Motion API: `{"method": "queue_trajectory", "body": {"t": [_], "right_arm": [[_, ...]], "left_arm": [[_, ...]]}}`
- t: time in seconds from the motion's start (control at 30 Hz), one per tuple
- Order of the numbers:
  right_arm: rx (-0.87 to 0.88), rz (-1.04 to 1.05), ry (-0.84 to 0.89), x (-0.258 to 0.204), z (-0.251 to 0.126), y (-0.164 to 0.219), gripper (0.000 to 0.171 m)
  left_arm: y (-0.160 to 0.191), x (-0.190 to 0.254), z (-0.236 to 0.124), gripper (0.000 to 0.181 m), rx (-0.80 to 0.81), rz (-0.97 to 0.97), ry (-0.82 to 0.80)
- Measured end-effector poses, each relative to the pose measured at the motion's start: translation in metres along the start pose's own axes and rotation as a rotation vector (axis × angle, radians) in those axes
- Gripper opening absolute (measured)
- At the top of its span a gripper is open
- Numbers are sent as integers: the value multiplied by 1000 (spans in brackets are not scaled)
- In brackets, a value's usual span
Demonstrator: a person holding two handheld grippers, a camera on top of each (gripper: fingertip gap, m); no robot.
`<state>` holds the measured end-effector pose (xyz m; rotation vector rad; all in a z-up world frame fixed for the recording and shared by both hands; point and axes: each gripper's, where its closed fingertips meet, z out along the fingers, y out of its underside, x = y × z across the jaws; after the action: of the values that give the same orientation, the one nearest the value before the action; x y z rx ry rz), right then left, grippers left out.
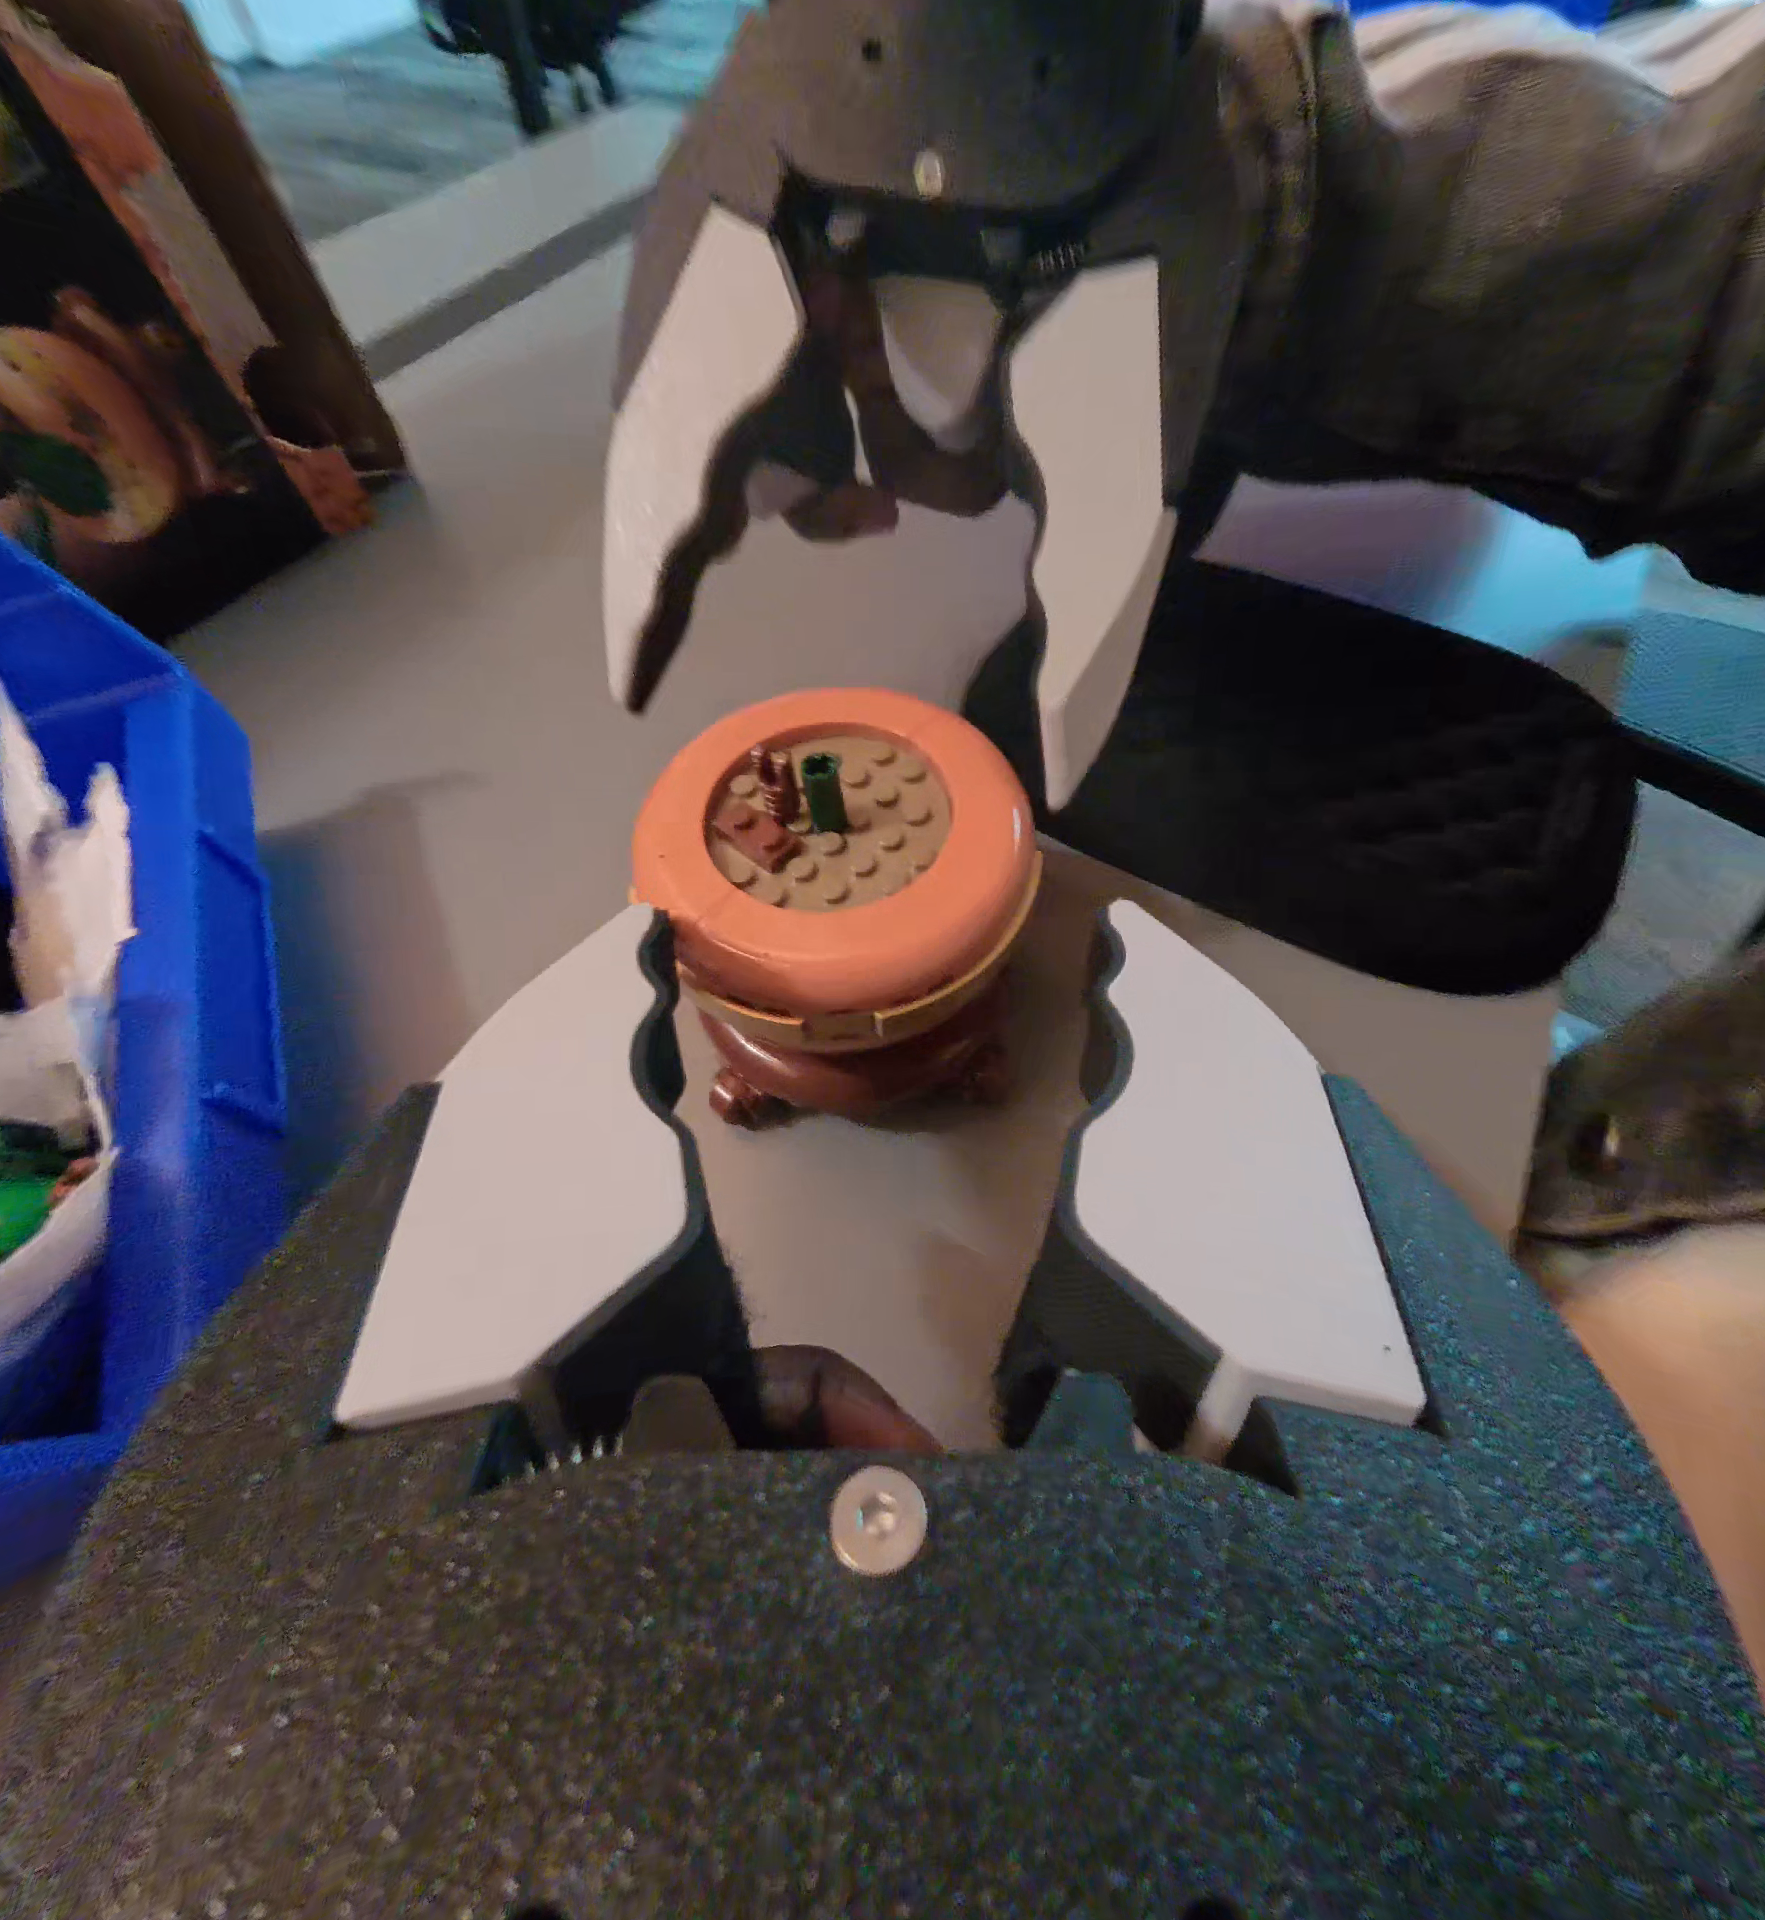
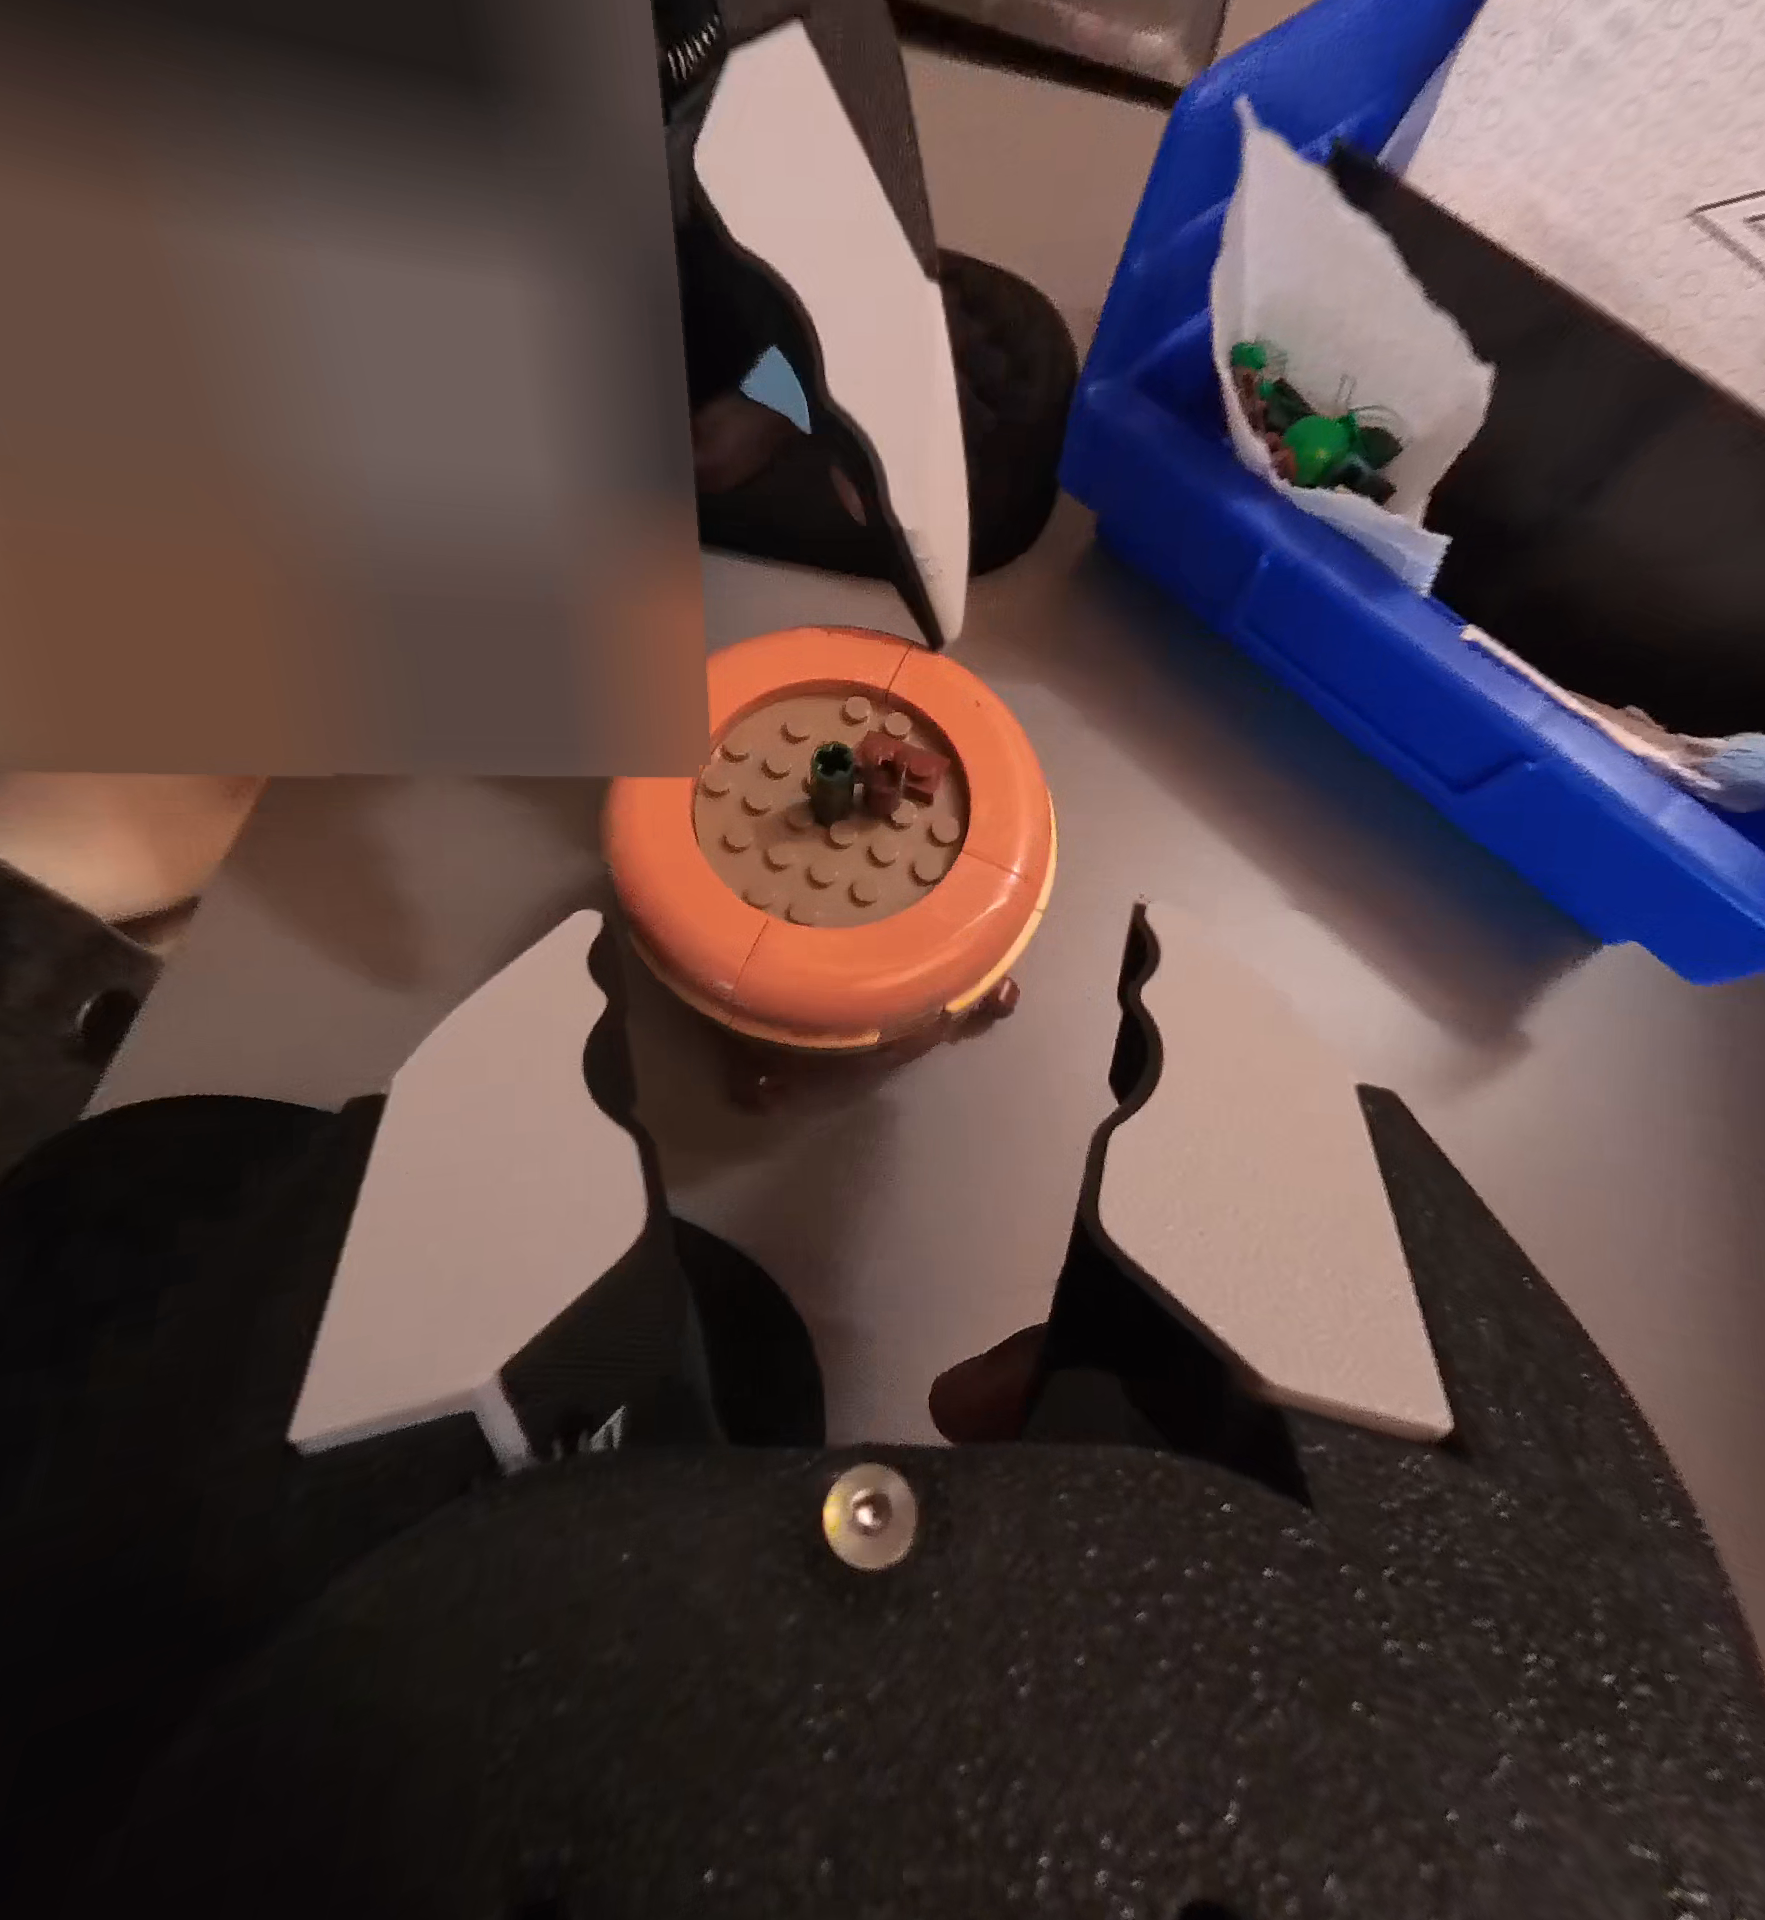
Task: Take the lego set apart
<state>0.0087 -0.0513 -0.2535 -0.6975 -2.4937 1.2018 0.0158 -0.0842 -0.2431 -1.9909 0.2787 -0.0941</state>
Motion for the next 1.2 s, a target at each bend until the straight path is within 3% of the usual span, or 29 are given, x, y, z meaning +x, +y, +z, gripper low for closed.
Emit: {"method": "queue_trajectory", "body": {"t": [0.1,0.2,0.37,0.5,0.57,0.67,0.83,0.97,1.1,1.13,1.2], "right_arm": [[30,-1,-15,-4,6,-2,77],[45,80,88,-6,4,-1,76],[20,308,390,-15,-1,3,77],[36,556,692,-20,-5,5,77],[30,583,785,-23,-5,5,77],[48,496,683,-26,-4,-2,84],[109,150,166,-36,-20,-15,91],[77,-13,15,-7,-18,-3,95],[60,-38,-123,-12,-5,0,86],[66,-38,-135,-16,-5,-1,78],[78,5,-67,-17,-6,-1,77]], "left_arm": [[2,-9,1,66,-14,31,-80],[3,-9,1,65,-34,48,-27],[6,-7,-1,58,-78,86,121],[6,-14,-2,52,-101,115,162],[7,-14,-3,50,-105,117,176],[6,-9,-7,52,-75,106,173],[1,9,-5,67,35,49,59],[2,-4,0,77,23,137,-184],[7,6,9,72,-37,107,-107],[8,4,10,70,-44,116,-105],[8,3,9,67,-56,137,-61]]}}
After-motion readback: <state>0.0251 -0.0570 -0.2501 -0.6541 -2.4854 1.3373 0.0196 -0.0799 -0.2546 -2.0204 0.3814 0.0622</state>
